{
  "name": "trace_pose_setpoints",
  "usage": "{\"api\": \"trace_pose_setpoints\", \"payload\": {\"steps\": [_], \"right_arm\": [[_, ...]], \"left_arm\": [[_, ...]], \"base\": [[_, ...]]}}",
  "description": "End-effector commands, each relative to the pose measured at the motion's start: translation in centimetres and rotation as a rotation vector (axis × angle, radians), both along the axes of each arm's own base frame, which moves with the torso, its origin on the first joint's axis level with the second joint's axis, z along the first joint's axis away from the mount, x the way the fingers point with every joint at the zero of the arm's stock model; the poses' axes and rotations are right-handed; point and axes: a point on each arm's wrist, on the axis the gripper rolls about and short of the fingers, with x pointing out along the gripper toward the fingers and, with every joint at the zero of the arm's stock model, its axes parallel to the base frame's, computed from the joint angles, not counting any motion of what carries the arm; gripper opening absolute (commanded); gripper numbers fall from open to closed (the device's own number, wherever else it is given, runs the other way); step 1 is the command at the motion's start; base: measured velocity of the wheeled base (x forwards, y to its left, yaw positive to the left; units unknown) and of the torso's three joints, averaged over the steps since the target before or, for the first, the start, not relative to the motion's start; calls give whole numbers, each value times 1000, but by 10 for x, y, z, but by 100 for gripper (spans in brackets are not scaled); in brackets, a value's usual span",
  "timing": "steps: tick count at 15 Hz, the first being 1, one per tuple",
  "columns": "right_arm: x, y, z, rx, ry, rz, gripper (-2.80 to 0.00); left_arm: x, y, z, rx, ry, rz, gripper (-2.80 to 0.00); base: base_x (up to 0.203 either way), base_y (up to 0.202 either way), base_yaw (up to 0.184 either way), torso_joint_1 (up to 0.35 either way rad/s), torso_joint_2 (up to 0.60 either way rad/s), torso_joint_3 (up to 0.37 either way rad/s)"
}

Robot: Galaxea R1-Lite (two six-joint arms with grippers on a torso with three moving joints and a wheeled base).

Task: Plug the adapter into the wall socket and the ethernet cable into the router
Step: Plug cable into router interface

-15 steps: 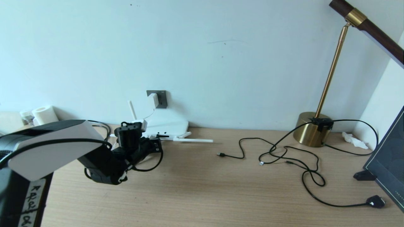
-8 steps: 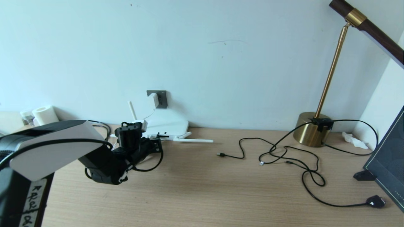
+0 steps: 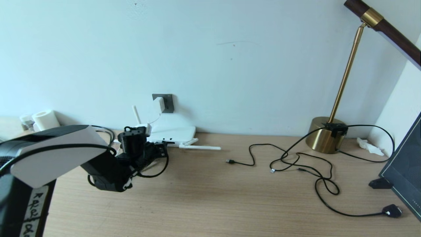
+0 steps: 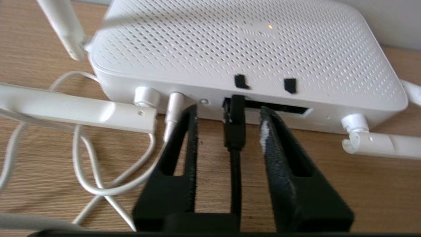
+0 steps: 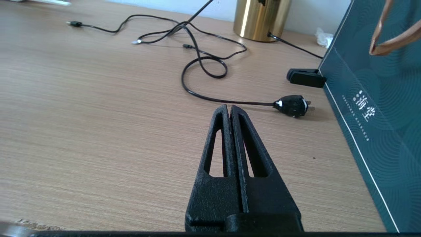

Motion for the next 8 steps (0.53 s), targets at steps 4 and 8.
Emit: {"api": "trace_pose_setpoints", "payload": {"steps": [4, 8], "right_arm": [[0, 0, 0, -1, 3, 0, -280], [0, 0, 0, -1, 3, 0, -280]], "left_arm": [[-3, 0, -1, 1, 9, 0, 0], [-8, 0, -1, 4, 19, -2, 0]], "base": [[0, 0, 0, 0, 0, 0], [0, 0, 0, 0, 0, 0]]}}
